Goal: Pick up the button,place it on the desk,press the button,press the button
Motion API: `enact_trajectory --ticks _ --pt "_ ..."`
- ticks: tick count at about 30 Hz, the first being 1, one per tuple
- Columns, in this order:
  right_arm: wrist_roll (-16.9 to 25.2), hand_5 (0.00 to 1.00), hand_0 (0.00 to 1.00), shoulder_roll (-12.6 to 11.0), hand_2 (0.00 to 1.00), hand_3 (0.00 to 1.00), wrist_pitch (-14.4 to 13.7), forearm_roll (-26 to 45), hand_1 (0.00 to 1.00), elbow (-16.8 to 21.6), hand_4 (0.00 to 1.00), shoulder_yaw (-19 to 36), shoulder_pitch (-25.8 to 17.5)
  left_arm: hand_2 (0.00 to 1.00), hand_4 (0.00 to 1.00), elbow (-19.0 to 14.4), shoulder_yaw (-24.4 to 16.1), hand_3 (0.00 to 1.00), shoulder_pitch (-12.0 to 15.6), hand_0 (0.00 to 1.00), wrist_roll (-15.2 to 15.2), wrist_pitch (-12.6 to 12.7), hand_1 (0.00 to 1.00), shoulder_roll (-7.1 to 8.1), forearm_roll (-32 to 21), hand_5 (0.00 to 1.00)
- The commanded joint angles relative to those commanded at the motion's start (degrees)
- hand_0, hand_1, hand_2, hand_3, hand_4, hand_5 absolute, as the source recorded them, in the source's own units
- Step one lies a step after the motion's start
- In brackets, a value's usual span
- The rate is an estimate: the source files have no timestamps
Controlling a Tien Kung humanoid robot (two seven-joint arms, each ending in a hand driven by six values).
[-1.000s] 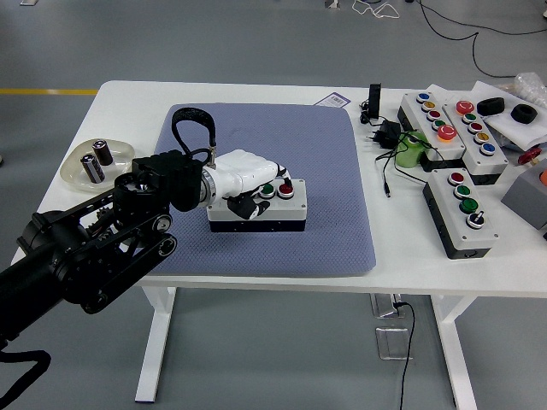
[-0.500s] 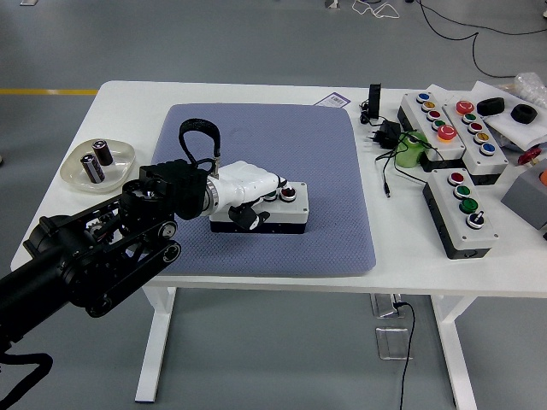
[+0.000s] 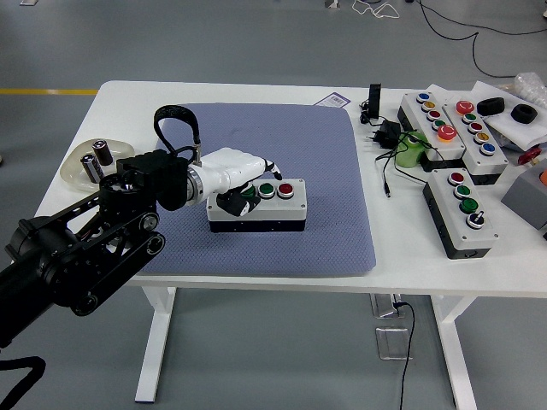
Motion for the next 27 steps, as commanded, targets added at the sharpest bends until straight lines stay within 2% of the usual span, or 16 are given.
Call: enact_trajectory --ticks 4,8,21,27 --pt "-0.01 0.295 0.663 0.02 0.627 0.651 -0.01 -0.07 0.583 0.00 0.293 0.12 -0.07 0.052 0.522 -1.52 -0.96 0.817 1.38 0.002 -0.24 -0.18 0.002 0.75 -0.35 0.002" --pt "-0.03 0.297 0.663 0.06 0.628 0.651 0.02 -0.14 0.583 0.00 0.292 0.06 -0.10 0.052 0.523 -1.95 -0.57 0.815 1.56 0.002 -0.19 -0.55 0.002 0.95 -0.28 0.002" --pt "-0.02 0.300 0.663 0.15 0.628 0.651 0.02 0.17 0.583 0.00 0.292 -0.13 0.22 0.056 0.534 1.71 0.85 0.814 1.26 0.002 0.43 -2.16 0.002 0.81 -0.03 0.002" --pt "-0.02 0.299 0.663 0.15 0.628 0.651 0.03 -0.01 0.583 0.00 0.292 0.00 0.25 0.055 0.534 2.14 0.36 0.813 1.24 0.004 0.41 -2.24 0.002 0.86 0.09 0.002"
